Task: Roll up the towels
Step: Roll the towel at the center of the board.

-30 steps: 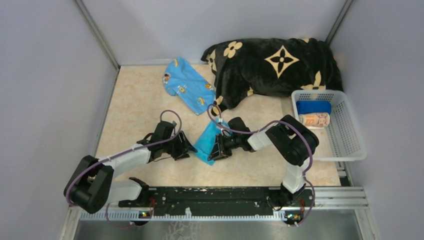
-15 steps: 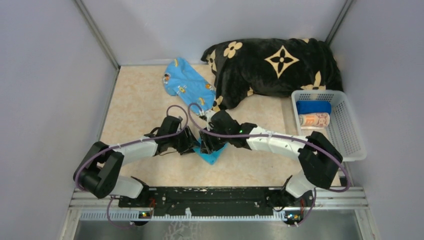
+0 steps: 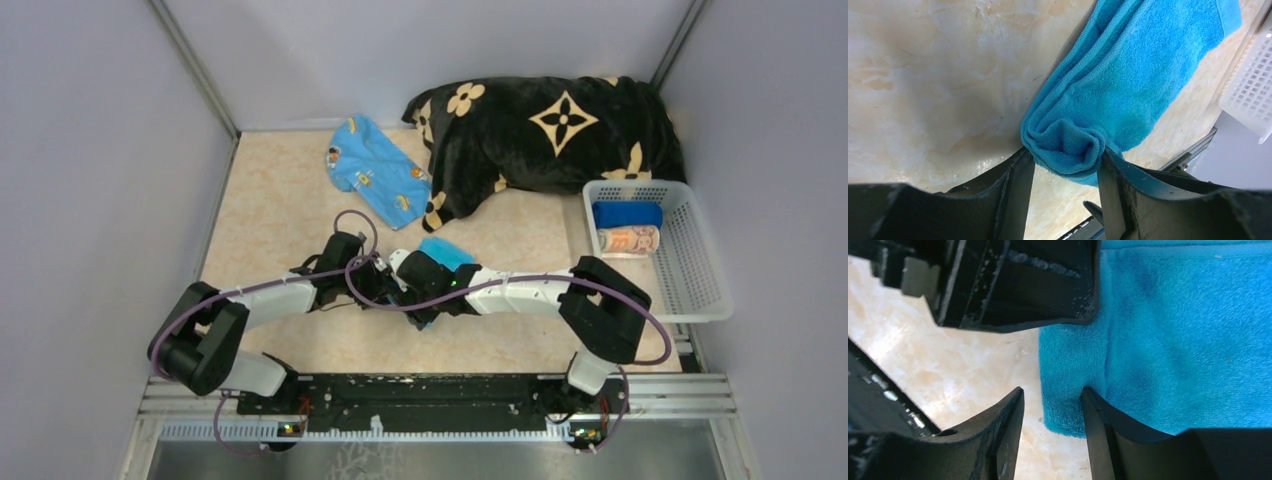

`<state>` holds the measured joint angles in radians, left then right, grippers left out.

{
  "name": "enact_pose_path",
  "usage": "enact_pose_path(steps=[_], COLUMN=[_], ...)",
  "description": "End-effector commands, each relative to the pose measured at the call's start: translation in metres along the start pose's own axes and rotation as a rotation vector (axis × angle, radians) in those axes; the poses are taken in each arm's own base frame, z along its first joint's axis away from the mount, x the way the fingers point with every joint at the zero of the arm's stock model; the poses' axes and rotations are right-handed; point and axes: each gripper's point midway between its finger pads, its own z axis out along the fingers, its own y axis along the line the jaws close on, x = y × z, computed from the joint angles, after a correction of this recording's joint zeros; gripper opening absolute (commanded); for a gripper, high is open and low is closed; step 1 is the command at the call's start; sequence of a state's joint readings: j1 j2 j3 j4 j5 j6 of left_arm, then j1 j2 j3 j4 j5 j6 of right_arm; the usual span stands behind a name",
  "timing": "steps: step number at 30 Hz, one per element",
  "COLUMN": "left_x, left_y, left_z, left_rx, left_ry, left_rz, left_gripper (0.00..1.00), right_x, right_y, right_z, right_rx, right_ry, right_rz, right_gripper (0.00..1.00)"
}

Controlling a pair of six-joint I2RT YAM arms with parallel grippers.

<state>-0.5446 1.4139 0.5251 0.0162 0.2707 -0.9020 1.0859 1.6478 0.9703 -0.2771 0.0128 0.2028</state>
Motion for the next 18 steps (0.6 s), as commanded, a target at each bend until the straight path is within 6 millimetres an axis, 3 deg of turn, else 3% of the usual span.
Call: enact_pose_path(steps=[1, 14, 18], left_x=[0.019, 0.014, 0.012], left_y=[0.062, 0.092, 0.094], left_z=[0.005, 0.001, -0.002], left_rx=[-0.236, -0.315, -0.303], left_ry=[0.028, 0.038, 0.055], left_rz=[-0.008, -0.037, -0.038], left_gripper=[0.55, 0.46, 0.49], right_x=[-0.004, 0.031, 0.037], right_y=[-0.013, -0.034, -0.042], right_z=[0.006, 0.019, 0.016], right_rx=[0.087, 0.259, 0.299], right_ry=[0.001, 0.127, 0.161], right_rz=[-0.085, -0.217, -0.23], right_gripper=[0.47, 0.49, 0.47])
